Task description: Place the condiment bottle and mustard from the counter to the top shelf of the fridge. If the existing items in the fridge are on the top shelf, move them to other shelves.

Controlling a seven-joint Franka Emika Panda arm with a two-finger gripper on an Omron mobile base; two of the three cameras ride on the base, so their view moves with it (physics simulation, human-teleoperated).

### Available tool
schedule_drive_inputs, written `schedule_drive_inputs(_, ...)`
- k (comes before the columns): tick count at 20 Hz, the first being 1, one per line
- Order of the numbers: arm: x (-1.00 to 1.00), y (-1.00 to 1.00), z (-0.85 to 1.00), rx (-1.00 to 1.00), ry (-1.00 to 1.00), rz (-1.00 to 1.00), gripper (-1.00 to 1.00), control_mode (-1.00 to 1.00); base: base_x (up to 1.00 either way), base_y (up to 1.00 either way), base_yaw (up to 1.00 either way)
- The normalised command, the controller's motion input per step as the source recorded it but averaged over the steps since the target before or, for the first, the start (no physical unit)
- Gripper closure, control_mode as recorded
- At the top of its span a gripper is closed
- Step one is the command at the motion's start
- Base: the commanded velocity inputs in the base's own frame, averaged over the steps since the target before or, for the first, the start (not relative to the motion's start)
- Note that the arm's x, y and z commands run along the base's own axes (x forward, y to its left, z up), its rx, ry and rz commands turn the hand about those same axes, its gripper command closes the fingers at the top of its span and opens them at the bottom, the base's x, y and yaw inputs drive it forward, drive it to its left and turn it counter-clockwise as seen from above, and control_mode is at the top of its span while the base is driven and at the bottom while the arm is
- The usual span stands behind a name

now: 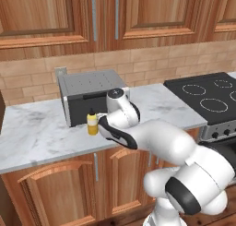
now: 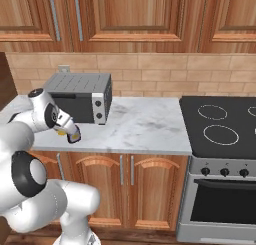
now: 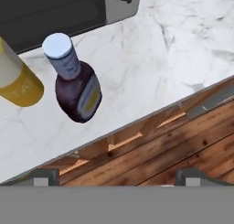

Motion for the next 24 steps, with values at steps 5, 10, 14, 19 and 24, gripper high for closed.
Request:
schedule_drive_inputs(5,0.33,0.06,-0.07,-0.01,0.00,0.00,-1.00,-1.00,0.00,0.00,0.00)
schedule_drive_inputs(10,0.21,0.06,-0.12,-0.01,0.00,0.00,-1.00,-1.00,0.00,0.00,0.00)
schedule_drive_inputs(14,0.12,0.08,-0.12,-0.01,0.00,0.00,-1.00,-1.00,0.00,0.00,0.00)
schedule_drive_inputs(19,0.16,0.06,-0.10,-0.01,0.00,0.00,-1.00,-1.00,0.00,0.00,0.00)
schedule_drive_inputs(24,0.04,0.00,-0.08,0.00,0.00,0.00,-1.00,-1.00,0.00,0.00,0.00)
